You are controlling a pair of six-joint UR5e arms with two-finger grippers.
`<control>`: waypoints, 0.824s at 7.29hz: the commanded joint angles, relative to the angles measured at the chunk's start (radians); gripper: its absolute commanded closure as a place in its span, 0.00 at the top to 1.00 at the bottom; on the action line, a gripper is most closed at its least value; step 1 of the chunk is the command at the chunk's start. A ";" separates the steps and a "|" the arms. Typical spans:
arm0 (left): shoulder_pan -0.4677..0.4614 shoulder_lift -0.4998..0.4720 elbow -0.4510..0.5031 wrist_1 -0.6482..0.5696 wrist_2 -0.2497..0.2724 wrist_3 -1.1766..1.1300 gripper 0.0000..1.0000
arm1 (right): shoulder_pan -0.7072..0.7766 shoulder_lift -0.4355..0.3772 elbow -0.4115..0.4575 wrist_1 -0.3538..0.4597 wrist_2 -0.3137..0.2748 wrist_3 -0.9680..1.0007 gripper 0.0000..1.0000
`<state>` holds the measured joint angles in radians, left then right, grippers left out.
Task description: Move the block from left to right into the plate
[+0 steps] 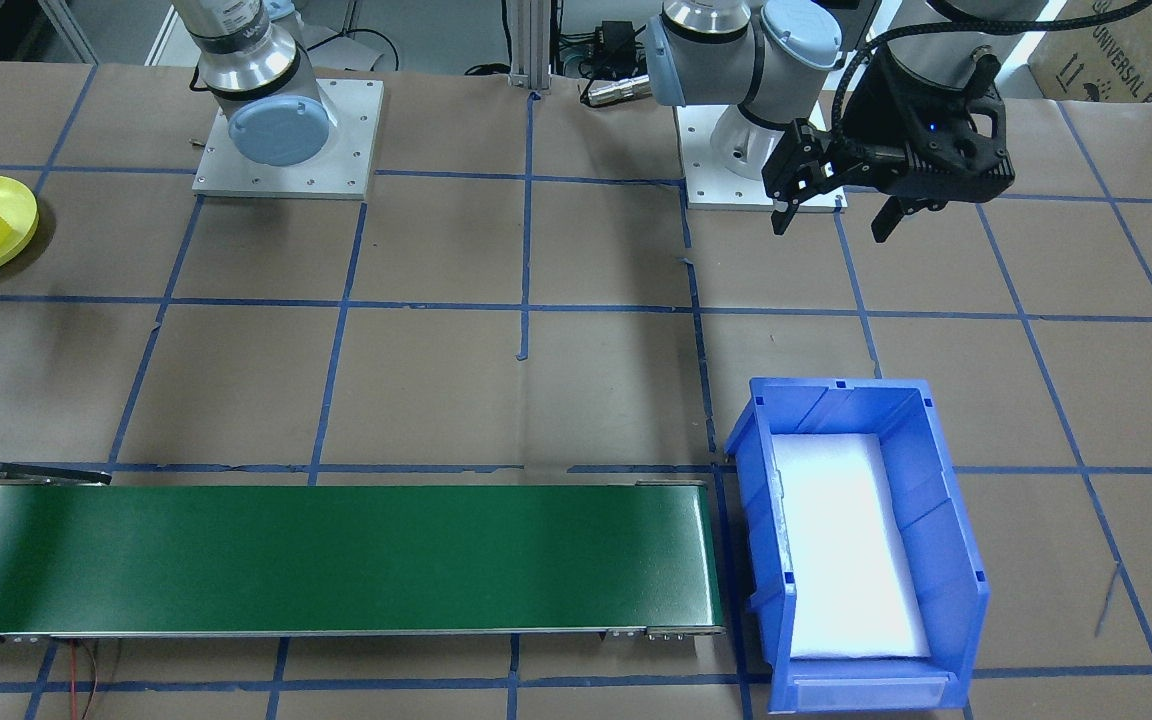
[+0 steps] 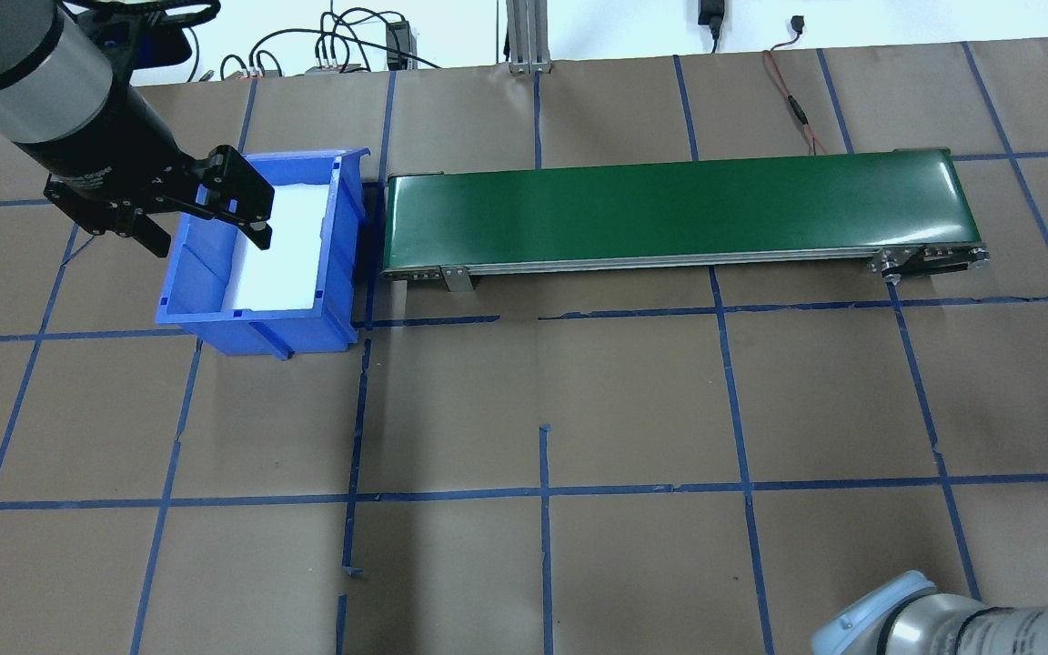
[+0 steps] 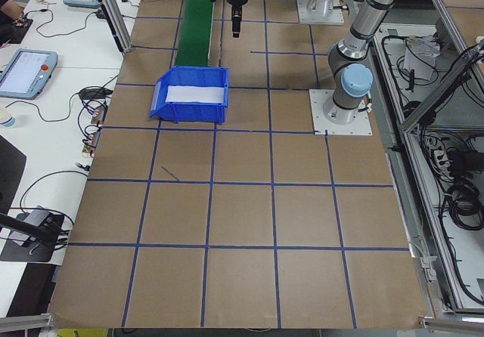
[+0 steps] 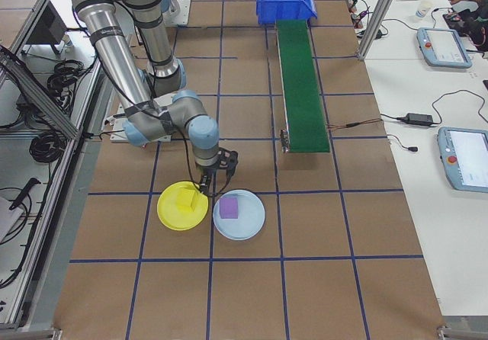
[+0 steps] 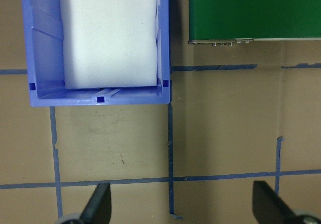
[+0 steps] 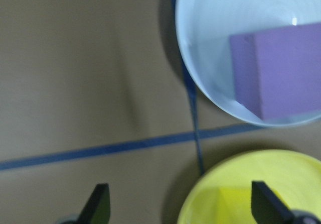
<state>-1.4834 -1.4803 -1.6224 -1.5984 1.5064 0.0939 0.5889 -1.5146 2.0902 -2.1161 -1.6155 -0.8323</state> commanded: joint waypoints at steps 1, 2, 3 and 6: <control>0.000 0.000 -0.004 0.002 0.000 0.000 1.00 | 0.417 -0.019 -0.234 0.356 0.003 0.439 1.00; 0.000 0.000 -0.004 0.002 0.000 0.000 1.00 | 0.574 -0.019 -0.330 0.448 0.014 0.604 1.00; 0.000 0.000 -0.004 0.000 0.000 0.001 1.00 | 0.729 -0.022 -0.375 0.456 0.008 0.655 1.00; 0.000 0.000 -0.005 0.000 0.000 0.001 1.00 | 0.982 -0.195 -0.415 0.548 0.063 0.671 1.00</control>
<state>-1.4838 -1.4801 -1.6270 -1.5977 1.5064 0.0947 1.4943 -1.6380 1.6954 -1.6203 -1.5719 -0.1698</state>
